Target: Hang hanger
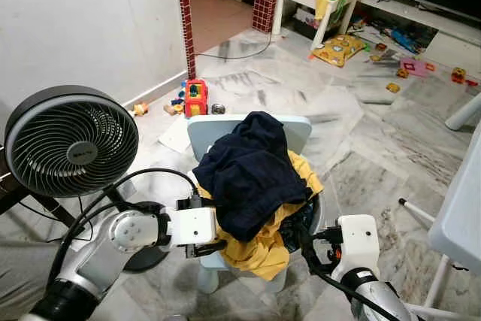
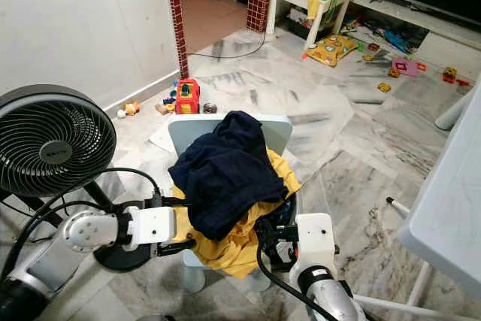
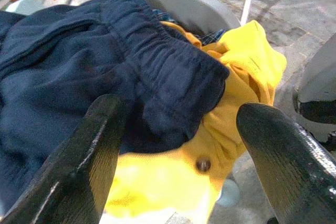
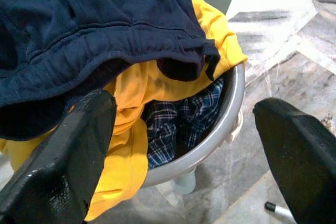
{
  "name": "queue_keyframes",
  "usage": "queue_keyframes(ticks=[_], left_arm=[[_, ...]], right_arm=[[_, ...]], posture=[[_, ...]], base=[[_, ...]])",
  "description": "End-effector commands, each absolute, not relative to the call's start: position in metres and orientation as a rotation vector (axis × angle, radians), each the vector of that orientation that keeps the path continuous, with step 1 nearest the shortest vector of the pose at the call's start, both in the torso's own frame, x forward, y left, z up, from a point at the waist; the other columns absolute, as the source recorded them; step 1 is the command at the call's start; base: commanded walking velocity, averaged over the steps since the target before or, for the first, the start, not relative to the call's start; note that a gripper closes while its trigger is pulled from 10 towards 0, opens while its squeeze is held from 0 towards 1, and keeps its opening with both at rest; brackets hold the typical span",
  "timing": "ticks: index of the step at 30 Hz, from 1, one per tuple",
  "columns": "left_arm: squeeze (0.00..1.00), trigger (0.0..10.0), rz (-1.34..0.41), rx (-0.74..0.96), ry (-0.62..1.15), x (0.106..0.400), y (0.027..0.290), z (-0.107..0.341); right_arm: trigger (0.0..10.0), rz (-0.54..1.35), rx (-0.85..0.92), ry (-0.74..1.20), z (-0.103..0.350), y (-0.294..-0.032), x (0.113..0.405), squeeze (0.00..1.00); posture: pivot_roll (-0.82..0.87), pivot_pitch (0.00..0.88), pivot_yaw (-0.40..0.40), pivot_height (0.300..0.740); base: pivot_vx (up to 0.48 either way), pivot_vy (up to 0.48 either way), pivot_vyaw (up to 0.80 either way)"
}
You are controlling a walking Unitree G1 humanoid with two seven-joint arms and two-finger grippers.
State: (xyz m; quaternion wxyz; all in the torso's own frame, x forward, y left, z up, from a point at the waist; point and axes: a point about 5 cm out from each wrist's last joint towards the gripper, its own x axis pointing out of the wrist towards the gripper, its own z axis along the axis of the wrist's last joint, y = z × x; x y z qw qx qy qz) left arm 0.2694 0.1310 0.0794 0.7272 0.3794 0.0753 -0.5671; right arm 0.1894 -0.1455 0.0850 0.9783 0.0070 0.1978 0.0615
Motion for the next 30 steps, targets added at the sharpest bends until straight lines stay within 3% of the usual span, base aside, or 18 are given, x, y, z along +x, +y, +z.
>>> queue_keyframes(ticks=[1, 6, 13, 22, 30], left_arm=[[0.00, 10.0, -1.275, 0.869, 0.156, 0.271, 0.126, 0.078], [0.00, 10.0, -1.299, 0.871, 0.156, 0.281, 0.112, 0.074], [0.00, 10.0, -1.419, 0.874, 0.195, 0.274, 0.102, 0.065], [0.00, 10.0, -1.474, 0.958, 0.230, 0.269, 0.124, 0.067], [0.00, 10.0, -1.379, 1.006, 0.160, 0.279, 0.132, 0.073]], right_arm=[[10.0, 0.120, 0.008, 0.396, 0.092, -0.149, 0.188, 0.00], [10.0, 0.088, -0.061, 0.445, 0.096, -0.170, 0.173, 0.00], [10.0, 0.050, -0.078, 0.466, 0.097, -0.180, 0.172, 0.00], [10.0, 0.048, -0.068, 0.470, 0.095, -0.178, 0.176, 0.00], [10.0, 0.057, -0.054, 0.462, 0.093, -0.173, 0.181, 0.00]], posture=[[0.00, 0.163, -0.062, 0.740], [-0.03, 0.159, -0.055, 0.740], [-0.04, 0.156, -0.043, 0.740], [-0.01, 0.152, -0.032, 0.740], [0.00, 0.145, -0.033, 0.740]], base=[[0.000, 0.000, 0.00], [0.000, 0.000, 0.00], [0.000, 0.000, 0.00], [0.000, 0.000, 0.00], [0.000, 0.000, 0.00]])
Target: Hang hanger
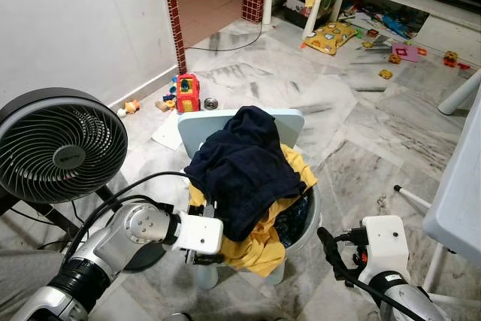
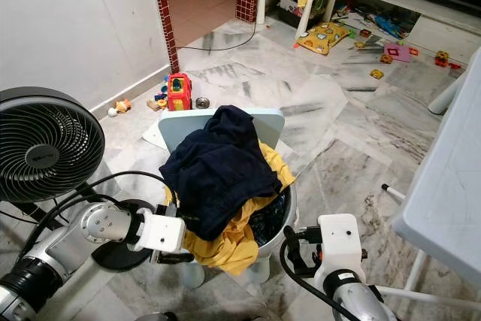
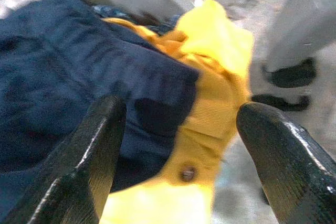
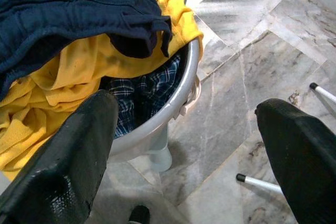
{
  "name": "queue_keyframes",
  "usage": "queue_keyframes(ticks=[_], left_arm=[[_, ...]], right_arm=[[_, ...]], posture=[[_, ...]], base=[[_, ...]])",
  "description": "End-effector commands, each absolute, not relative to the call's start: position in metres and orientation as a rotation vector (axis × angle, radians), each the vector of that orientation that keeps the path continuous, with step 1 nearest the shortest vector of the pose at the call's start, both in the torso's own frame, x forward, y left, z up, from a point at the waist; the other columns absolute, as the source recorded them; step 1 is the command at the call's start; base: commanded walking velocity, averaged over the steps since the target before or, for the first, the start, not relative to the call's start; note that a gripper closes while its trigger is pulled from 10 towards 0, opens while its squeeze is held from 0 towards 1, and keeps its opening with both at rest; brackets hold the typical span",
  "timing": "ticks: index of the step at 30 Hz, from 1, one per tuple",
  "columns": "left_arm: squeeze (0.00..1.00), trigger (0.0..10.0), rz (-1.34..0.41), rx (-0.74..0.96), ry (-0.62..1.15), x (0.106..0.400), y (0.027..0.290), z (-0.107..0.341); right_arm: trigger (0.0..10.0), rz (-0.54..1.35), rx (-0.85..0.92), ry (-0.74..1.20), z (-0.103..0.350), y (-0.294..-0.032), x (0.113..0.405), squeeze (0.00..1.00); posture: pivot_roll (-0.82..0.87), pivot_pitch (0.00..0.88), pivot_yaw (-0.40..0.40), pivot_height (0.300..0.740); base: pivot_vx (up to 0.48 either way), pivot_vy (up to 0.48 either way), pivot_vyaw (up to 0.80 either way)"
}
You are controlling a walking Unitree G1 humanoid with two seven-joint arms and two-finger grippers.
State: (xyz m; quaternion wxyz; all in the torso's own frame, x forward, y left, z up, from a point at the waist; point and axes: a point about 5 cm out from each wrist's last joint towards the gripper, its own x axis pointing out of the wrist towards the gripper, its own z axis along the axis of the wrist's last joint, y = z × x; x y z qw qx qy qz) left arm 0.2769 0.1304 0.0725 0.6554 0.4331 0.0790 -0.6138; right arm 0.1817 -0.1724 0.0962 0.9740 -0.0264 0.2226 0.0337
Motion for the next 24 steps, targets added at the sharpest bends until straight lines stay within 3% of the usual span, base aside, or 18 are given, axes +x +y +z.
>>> queue_keyframes(ticks=[1, 14, 15, 16, 17, 18, 19, 24], left_arm=[[0.00, 10.0, -1.379, 1.006, 0.160, 0.279, 0.132, 0.073], [0.00, 10.0, -1.360, 1.032, 0.141, 0.293, 0.123, 0.065], [0.00, 7.2, -1.365, 1.026, 0.143, 0.293, 0.123, 0.065], [0.00, 7.2, -1.368, 1.021, 0.143, 0.293, 0.123, 0.065], [0.00, 3.2, -1.387, 1.017, 0.140, 0.292, 0.122, 0.064], [0.00, 2.0, -1.394, 1.016, 0.139, 0.291, 0.121, 0.063], [0.00, 0.0, -1.405, 1.012, 0.140, 0.290, 0.121, 0.062], [0.00, 0.0, -1.425, 1.003, 0.142, 0.288, 0.122, 0.059]], right_arm=[[10.0, 0.057, -0.054, 0.462, 0.093, -0.173, 0.181, 0.00], [10.0, 0.039, -0.057, 0.444, 0.096, -0.176, 0.183, 0.00], [10.0, 0.040, -0.056, 0.444, 0.096, -0.176, 0.183, 0.00], [10.0, 0.040, -0.056, 0.444, 0.096, -0.175, 0.183, 0.00], [10.0, 0.044, -0.055, 0.444, 0.096, -0.174, 0.183, 0.00], [10.0, 0.046, -0.054, 0.444, 0.096, -0.174, 0.183, 0.00], [10.0, 0.048, -0.053, 0.444, 0.096, -0.174, 0.183, 0.00], [10.0, 0.056, -0.054, 0.446, 0.095, -0.173, 0.184, 0.00]], posture=[[0.00, 0.145, -0.033, 0.740], [-0.01, 0.135, -0.024, 0.740], [-0.01, 0.135, -0.024, 0.740], [-0.01, 0.135, -0.024, 0.740], [-0.01, 0.132, -0.024, 0.740], [-0.01, 0.131, -0.025, 0.740], [-0.01, 0.131, -0.025, 0.740], [-0.01, 0.123, -0.028, 0.740]], base=[[0.000, 0.000, 0.00], [0.000, 0.000, 0.00], [0.000, 0.000, 0.00], [0.000, 0.000, 0.00], [0.000, 0.000, 0.00], [0.000, 0.000, 0.00], [0.000, 0.000, 0.00], [0.000, 0.000, 0.00]])
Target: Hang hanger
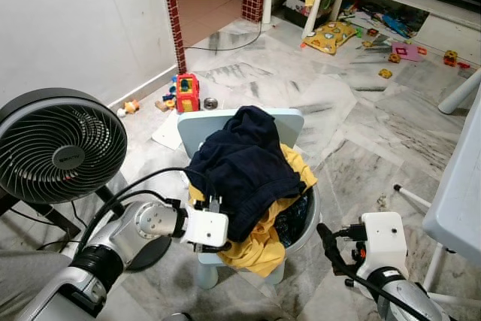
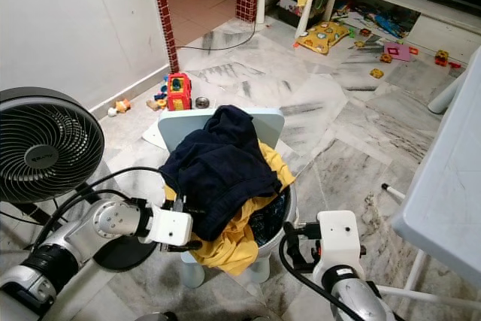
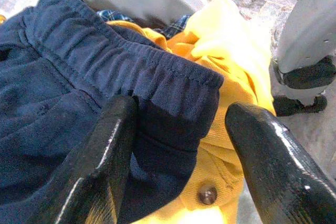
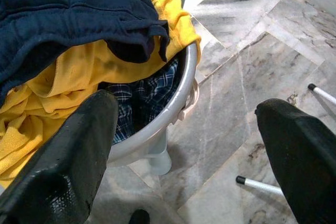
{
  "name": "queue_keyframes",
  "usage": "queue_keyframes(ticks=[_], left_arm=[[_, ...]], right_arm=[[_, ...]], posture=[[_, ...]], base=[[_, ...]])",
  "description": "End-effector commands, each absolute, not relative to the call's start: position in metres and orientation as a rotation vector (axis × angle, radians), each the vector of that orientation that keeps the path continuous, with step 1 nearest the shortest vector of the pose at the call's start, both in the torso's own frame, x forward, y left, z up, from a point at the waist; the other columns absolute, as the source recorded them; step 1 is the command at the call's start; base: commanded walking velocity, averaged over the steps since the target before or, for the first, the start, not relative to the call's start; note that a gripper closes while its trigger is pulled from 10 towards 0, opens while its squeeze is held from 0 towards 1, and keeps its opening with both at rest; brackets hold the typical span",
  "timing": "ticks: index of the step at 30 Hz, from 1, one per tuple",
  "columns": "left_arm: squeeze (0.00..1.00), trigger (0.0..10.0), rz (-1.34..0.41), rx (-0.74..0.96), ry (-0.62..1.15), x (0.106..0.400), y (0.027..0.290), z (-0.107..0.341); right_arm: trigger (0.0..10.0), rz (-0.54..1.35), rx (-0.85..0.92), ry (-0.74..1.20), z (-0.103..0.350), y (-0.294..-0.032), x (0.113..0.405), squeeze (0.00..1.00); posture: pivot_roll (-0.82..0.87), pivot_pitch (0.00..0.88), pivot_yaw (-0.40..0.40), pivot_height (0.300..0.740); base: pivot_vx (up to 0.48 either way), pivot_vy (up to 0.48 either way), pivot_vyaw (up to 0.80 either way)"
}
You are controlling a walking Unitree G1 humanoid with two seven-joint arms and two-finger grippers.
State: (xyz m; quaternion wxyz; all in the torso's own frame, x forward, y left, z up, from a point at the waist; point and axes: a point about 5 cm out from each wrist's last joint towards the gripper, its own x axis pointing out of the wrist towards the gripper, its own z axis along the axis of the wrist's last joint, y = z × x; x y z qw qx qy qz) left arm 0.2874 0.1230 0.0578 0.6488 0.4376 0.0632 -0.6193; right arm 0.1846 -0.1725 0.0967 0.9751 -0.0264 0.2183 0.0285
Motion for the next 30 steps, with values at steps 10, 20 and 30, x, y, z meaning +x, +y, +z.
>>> queue_keyframes(ticks=[10, 20, 30], left_arm=[[0.00, 0.0, -1.441, 0.993, 0.148, 0.2889, 0.1216, 0.0572], [0.00, 0.0, -1.432, 0.992, 0.151, 0.2911, 0.1215, 0.0571], [0.00, 0.0, -1.412, 0.992, 0.149, 0.2943, 0.1212, 0.0580]], right_arm=[[10.0, 0.065, -0.058, 0.450, 0.0945, -0.1728, 0.1838, 0.00], [10.0, 0.068, -0.056, 0.451, 0.0936, -0.1719, 0.1847, 0.00], [10.0, 0.071, -0.060, 0.446, 0.0937, -0.1723, 0.1882, 0.00]], posture=[[-0.01, 0.124, -0.025, 0.740], [-0.01, 0.123, -0.027, 0.740], [-0.01, 0.118, -0.025, 0.740]], base=[[0.000, 0.000, 0.00], [0.000, 0.000, 0.00], [0.000, 0.000, 0.00]])
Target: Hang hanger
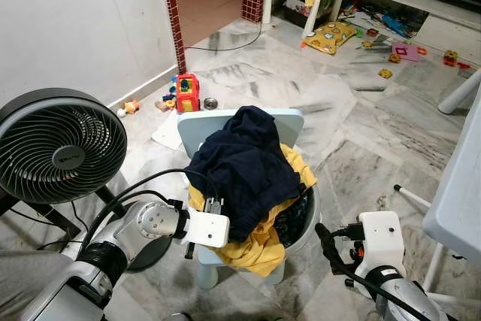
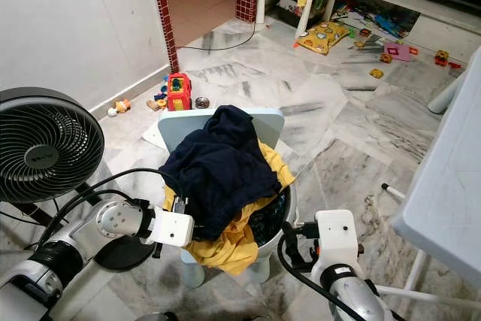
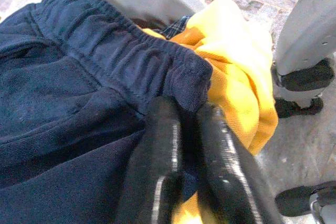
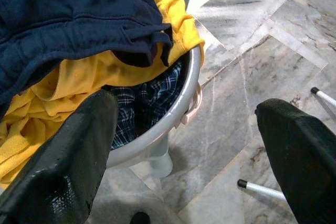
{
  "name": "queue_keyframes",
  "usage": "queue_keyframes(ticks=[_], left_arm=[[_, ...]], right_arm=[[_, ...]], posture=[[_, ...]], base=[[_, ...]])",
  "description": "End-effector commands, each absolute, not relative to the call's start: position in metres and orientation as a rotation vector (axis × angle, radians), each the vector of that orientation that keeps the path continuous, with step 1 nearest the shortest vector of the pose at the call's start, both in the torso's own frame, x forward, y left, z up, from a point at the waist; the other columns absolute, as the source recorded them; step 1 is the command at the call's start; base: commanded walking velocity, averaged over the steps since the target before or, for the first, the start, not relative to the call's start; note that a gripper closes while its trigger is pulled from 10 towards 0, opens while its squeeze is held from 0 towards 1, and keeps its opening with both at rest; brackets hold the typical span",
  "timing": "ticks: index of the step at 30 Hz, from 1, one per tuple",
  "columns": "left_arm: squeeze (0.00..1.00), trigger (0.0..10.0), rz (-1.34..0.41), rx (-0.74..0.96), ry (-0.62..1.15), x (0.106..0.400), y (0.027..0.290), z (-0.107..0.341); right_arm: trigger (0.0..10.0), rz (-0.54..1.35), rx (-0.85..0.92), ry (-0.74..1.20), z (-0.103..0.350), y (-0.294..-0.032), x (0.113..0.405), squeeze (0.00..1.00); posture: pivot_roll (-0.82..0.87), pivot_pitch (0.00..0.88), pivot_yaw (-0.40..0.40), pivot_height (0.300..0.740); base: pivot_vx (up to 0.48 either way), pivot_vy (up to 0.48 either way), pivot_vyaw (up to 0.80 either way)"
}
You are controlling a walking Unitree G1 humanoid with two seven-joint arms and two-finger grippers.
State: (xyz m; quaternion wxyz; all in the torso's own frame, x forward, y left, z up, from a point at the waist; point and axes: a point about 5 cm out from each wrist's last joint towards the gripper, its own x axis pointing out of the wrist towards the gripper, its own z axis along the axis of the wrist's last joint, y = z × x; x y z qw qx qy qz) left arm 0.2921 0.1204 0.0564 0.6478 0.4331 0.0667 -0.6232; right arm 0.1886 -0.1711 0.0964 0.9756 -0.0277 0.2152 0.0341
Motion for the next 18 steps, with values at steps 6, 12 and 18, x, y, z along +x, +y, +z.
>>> queue_keyframes(ticks=[6, 12, 18], left_arm=[[0.00, 0.0, -1.332, 0.981, 0.133, 0.301, 0.124, 0.063], [0.00, 0.0, -1.258, 0.911, 0.128, 0.304, 0.129, 0.066], [0.00, 0.0, -1.119, 0.743, 0.045, 0.312, 0.119, 0.080]], right_arm=[[10.0, 0.069, -0.064, 0.440, 0.094, -0.174, 0.191, 0.00], [10.0, 0.072, -0.067, 0.430, 0.094, -0.174, 0.195, 0.00], [10.0, 0.072, -0.075, 0.400, 0.094, -0.176, 0.205, 0.00]], posture=[[0.00, 0.105, -0.027, 0.740], [0.01, 0.081, -0.036, 0.740], [0.04, 0.000, -0.059, 0.740]], base=[[0.000, 0.000, 0.00], [0.000, 0.000, 0.00], [0.000, 0.000, 0.00]])
